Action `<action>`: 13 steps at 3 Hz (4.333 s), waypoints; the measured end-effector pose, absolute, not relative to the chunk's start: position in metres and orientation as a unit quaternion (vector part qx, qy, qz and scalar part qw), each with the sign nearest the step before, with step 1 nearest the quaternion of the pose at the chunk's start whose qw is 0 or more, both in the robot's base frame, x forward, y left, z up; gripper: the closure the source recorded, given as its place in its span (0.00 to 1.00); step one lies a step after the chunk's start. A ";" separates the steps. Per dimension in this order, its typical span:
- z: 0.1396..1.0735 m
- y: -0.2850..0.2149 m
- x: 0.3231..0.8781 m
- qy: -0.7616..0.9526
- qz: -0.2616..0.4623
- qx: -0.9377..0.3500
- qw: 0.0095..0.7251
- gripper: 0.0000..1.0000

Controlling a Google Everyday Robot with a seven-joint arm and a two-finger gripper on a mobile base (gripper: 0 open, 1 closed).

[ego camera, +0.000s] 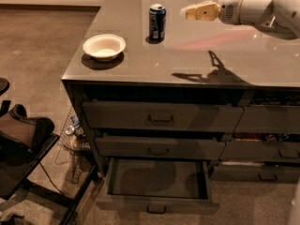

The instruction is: Place pepsi can into bottom drawer

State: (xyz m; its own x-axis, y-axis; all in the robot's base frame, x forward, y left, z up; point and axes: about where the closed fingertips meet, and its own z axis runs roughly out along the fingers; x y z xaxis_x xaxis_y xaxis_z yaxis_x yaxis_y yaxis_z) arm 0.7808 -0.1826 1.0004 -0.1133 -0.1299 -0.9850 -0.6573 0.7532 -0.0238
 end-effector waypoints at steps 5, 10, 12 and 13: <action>0.929 -0.078 0.871 0.688 0.204 -0.377 0.586 0.00; 0.926 -0.033 0.890 0.695 0.244 -0.350 0.578 0.84; 0.944 -0.027 0.887 0.683 0.244 -0.362 0.586 1.00; 0.991 -0.037 0.870 0.659 0.233 -0.379 0.606 1.00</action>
Offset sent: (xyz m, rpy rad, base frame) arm 0.0211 0.0425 -0.0415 -0.0505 -0.0298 0.0931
